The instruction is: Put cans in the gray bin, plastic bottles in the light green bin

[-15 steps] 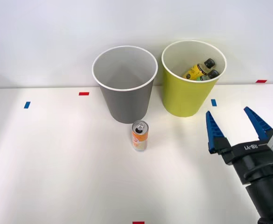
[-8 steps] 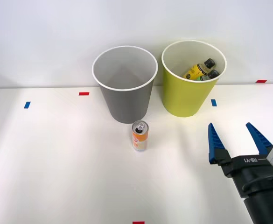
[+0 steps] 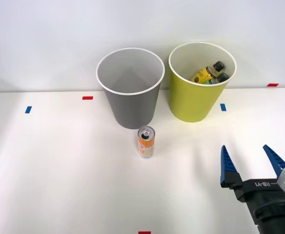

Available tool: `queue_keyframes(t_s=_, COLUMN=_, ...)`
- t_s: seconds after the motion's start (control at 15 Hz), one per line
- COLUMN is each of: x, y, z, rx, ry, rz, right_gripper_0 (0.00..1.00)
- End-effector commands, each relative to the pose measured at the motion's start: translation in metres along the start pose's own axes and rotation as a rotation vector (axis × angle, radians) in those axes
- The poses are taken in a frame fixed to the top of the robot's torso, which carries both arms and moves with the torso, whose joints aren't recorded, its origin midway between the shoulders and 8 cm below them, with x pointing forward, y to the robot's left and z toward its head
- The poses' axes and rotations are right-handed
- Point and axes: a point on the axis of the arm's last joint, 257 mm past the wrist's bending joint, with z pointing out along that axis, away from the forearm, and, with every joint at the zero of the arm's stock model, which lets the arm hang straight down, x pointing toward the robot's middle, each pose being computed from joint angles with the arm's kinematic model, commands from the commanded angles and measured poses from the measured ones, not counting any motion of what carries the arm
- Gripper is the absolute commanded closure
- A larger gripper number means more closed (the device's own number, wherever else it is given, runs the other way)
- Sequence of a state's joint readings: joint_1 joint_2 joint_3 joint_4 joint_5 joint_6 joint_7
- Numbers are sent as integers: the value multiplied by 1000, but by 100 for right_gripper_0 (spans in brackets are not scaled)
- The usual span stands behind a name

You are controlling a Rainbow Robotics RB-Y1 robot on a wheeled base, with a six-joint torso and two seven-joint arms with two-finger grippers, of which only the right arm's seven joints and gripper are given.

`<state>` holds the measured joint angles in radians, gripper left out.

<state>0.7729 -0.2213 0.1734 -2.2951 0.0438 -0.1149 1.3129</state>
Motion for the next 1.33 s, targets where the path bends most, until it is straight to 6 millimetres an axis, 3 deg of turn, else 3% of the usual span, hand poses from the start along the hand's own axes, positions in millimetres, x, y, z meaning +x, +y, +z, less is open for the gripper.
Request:
queue_keyframes(t_s=0.07, x=10, y=1, z=-4, rx=16, ry=0, rz=-15, right_gripper_0=0)
queue_keyframes(t_s=0.33, x=22, y=9, z=-11, rx=-1, ry=-56, rz=-14, right_gripper_0=0)
queue_keyframes(t_s=0.6, x=37, y=21, z=-30, rx=-38, ry=-116, rz=-39, right_gripper_0=0)
queue_keyframes(t_s=0.87, x=46, y=34, z=-52, rx=-42, ry=-102, rz=-161, right_gripper_0=0)
queue_keyframes(t_s=1.33, x=75, y=54, z=-90, rx=-52, ry=6, rz=-158, right_gripper_0=0)
